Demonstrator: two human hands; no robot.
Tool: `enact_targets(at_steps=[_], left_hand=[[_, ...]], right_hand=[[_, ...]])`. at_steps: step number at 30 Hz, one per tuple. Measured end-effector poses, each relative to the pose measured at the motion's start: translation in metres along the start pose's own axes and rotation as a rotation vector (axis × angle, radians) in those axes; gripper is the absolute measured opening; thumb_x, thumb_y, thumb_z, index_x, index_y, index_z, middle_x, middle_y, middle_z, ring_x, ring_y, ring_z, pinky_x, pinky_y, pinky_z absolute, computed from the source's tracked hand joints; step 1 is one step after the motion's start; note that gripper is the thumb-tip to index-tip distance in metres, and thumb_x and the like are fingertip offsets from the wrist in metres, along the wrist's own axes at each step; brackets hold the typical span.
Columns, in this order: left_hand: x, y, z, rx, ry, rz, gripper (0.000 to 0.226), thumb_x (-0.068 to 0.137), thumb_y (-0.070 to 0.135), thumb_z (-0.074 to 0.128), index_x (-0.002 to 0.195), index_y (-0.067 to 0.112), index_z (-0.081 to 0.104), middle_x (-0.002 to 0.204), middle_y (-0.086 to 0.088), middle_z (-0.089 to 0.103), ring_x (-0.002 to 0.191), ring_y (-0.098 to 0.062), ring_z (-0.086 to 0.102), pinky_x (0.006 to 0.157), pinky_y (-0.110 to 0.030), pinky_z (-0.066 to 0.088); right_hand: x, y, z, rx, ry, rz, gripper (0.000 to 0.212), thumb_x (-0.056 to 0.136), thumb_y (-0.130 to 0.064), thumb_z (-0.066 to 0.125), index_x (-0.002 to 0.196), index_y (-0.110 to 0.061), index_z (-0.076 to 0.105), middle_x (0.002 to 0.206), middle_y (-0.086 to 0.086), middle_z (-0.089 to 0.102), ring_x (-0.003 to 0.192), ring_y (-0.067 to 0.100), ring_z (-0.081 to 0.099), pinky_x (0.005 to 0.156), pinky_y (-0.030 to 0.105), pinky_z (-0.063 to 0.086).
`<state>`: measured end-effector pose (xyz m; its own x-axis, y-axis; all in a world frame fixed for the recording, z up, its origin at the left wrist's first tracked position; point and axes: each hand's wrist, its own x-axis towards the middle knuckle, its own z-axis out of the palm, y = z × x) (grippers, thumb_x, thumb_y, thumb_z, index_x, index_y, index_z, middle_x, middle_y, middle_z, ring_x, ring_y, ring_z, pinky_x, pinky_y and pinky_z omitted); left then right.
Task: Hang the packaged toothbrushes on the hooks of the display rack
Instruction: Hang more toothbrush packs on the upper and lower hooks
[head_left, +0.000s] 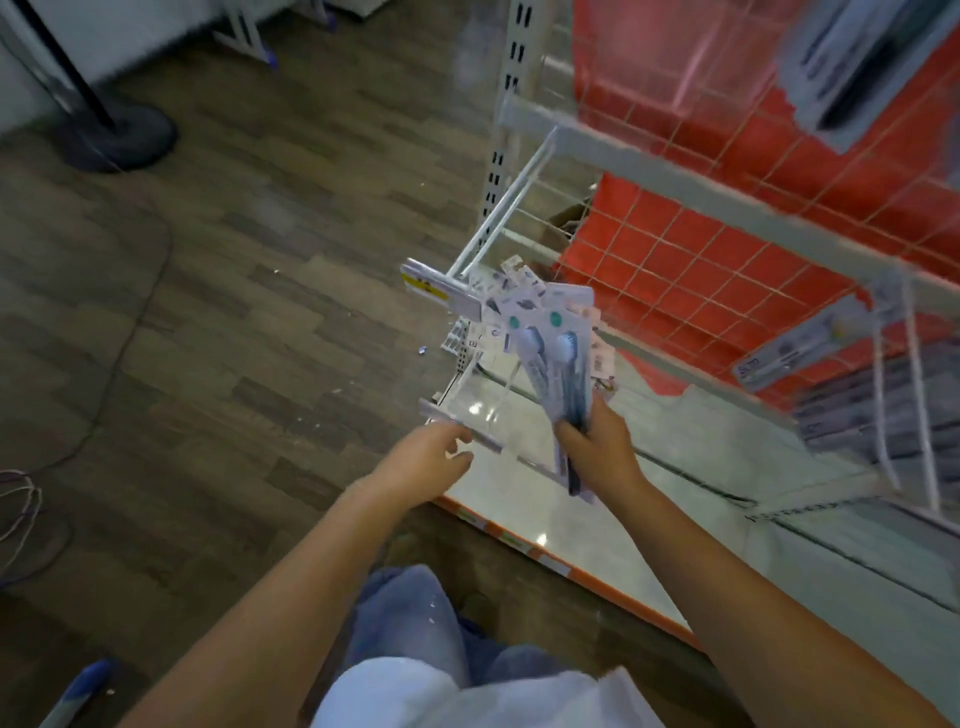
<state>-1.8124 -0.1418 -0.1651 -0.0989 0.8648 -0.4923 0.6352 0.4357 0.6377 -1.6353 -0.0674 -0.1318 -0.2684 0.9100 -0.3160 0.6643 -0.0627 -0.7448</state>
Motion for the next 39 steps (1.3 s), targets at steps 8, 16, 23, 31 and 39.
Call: enact_targets(at_steps=[8,16,23,31,39], left_hand=[[-0.006,0.076,-0.011,-0.408,-0.018,0.113,0.034,0.092,0.018,0.057,0.125,0.014,0.051,0.093,0.003,0.056,0.078,-0.003,0.058,0.068,-0.017,0.048],[-0.044,0.156,-0.008,-1.056,-0.268,0.336,0.047,0.077,0.018,0.060,0.124,0.016,0.054,0.111,-0.005,0.069,0.100,-0.022,0.066,0.077,-0.031,0.055],[-0.059,0.185,-0.015,-1.077,-0.339,0.392,0.045,0.076,0.017,0.057,0.121,0.019,0.057,0.112,-0.008,0.069,0.095,-0.023,0.067,0.073,-0.035,0.058],[-0.058,0.187,-0.022,-1.151,-0.351,0.401,0.031,0.073,0.012,0.058,0.103,0.011,0.067,0.095,-0.012,0.072,0.077,-0.023,0.070,0.070,-0.037,0.058],[-0.055,0.185,-0.047,-1.170,-0.360,0.370,0.031,0.072,0.010,0.056,0.101,0.007,0.064,0.090,-0.013,0.072,0.074,-0.023,0.070,0.065,-0.035,0.060]], right_hand=[[-0.035,-0.022,-0.051,0.513,0.131,0.112,0.027,0.085,0.002,0.056,0.110,-0.008,0.055,0.099,0.010,0.062,0.085,0.020,0.059,0.070,0.027,0.047],[-0.067,-0.045,-0.091,0.866,0.127,-0.063,0.047,0.079,0.012,0.057,0.121,-0.007,0.054,0.110,0.012,0.067,0.100,0.028,0.065,0.087,0.041,0.054],[-0.082,-0.053,-0.108,0.983,0.179,-0.158,0.065,0.063,-0.003,0.061,0.126,-0.009,0.048,0.115,0.014,0.065,0.103,0.031,0.065,0.087,0.046,0.054],[-0.100,-0.057,-0.122,0.958,0.345,-0.123,0.051,0.057,-0.008,0.057,0.108,-0.015,0.059,0.102,0.009,0.069,0.096,0.029,0.065,0.084,0.047,0.054],[-0.112,-0.071,-0.131,0.998,0.414,-0.089,0.047,0.054,-0.003,0.054,0.099,-0.018,0.060,0.086,0.003,0.069,0.080,0.021,0.066,0.068,0.034,0.054]])
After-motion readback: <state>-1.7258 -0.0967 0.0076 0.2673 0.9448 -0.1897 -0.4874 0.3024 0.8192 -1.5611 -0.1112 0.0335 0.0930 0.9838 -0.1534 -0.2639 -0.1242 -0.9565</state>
